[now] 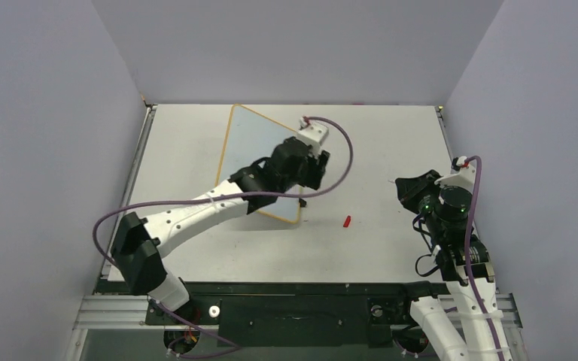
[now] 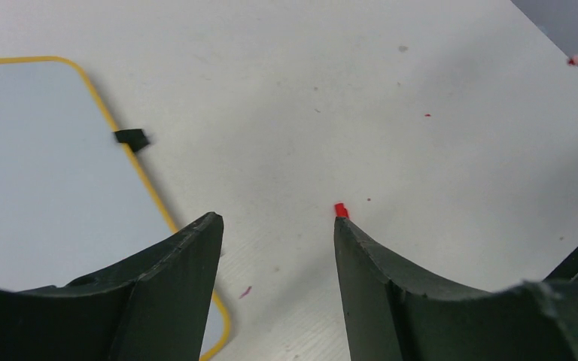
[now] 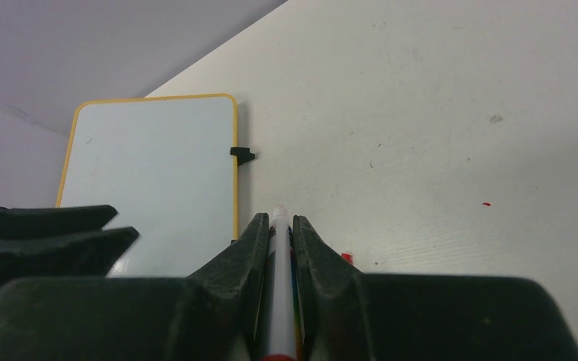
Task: Write a sentence on the whiteboard
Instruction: Place the pen cap at the center of the board, then move the whiteboard to the center of the board.
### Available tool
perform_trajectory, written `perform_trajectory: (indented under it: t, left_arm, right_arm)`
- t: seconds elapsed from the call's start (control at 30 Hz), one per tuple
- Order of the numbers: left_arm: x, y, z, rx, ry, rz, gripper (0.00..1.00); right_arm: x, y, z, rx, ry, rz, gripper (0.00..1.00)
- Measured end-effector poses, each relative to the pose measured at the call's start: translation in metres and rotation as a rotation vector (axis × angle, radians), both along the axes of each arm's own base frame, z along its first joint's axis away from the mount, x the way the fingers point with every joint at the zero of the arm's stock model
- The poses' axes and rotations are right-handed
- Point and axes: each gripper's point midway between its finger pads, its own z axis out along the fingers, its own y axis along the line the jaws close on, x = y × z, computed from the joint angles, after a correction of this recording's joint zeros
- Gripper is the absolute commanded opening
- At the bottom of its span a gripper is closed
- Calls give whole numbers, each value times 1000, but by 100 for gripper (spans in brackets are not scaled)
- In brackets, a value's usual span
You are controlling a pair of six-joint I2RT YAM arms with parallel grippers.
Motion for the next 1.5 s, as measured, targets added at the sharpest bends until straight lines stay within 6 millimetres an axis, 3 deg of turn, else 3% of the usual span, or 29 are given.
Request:
perform_trajectory:
  t: [0.17,0.27,0.4,0.63,0.77,0.87,0.97,1.5]
  left_arm:
    - [67,110,31,-16,17,243,59]
    - [92,168,40,-33,26,375,58]
    - [110,209,40,-53,49,464,46]
    - [143,267,14,-61,120,616,80]
    - [163,294,-6,-102,171,665,83]
    - [175,306,-16,-152,201,671,83]
    - [185,305,-24,-205,225,637,84]
    - [199,232,-75,-380,420,285,77]
  right_arm:
    - [-2,0,-1,1,-5,1,0]
    - [-3,1,-5,3,1,6,0]
    - [-4,3,-8,5,8,18,0]
    - [-5,6,-14,9,18,34,0]
    - [-6,7,-14,10,20,42,0]
    - [-6,7,-15,7,21,45,0]
    - [-6,7,-16,2,22,46,0]
    - [-4,7,-19,-8,34,50,0]
